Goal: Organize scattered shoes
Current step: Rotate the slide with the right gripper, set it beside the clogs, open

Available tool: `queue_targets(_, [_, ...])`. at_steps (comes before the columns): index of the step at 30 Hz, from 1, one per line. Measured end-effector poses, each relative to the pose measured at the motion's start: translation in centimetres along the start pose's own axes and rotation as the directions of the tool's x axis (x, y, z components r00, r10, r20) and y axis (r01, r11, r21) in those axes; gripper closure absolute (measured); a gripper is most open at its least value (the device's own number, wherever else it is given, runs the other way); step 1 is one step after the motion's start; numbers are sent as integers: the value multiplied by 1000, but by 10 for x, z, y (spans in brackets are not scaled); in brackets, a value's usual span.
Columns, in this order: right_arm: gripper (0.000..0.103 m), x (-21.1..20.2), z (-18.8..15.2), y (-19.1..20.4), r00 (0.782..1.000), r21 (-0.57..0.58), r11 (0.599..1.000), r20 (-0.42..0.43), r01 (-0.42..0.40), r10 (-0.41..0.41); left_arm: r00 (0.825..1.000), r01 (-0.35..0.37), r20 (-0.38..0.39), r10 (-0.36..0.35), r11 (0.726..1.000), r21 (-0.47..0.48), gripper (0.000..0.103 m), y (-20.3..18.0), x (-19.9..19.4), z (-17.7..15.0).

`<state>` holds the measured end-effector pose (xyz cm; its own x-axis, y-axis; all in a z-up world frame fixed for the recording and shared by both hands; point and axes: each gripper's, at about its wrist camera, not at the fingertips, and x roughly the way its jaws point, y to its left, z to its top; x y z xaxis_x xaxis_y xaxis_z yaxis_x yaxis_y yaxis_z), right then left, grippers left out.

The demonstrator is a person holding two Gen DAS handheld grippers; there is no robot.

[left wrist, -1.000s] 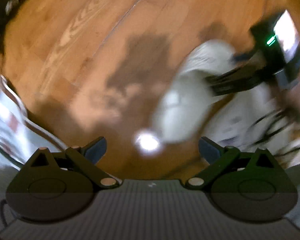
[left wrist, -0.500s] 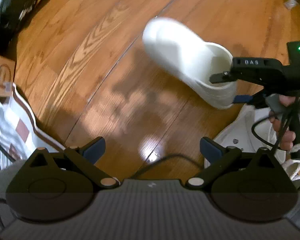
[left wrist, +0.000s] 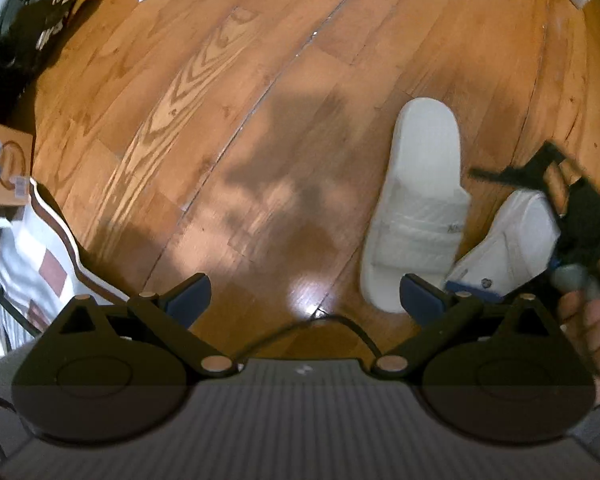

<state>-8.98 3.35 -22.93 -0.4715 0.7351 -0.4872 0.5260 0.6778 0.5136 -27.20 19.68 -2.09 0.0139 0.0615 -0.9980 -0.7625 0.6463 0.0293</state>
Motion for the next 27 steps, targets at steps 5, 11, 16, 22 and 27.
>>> queue_targets(5, [2,-13,5,51,994,-310,945,68,108,-91,1000,18,-23,-19,1000,-14,1,0,3,-5])
queue_targets(11, [4,8,-17,110,886,-661,591,305,462,-350,1000,15,-2,-15,999,35,1,-13,-5,-7])
queue_targets(16, [11,44,-19,113,829,-709,456,345,538,-440,1000,20,-20,-19,999,35,1,-14,2,-4])
queue_targets(22, [25,41,-6,93,821,-681,480,348,553,-452,999,-25,-36,26,999,23,1,-7,14,-4])
queue_targets(27, [80,34,-2,88,803,-644,495,368,583,-468,998,-23,-51,25,999,38,1,-8,19,-7])
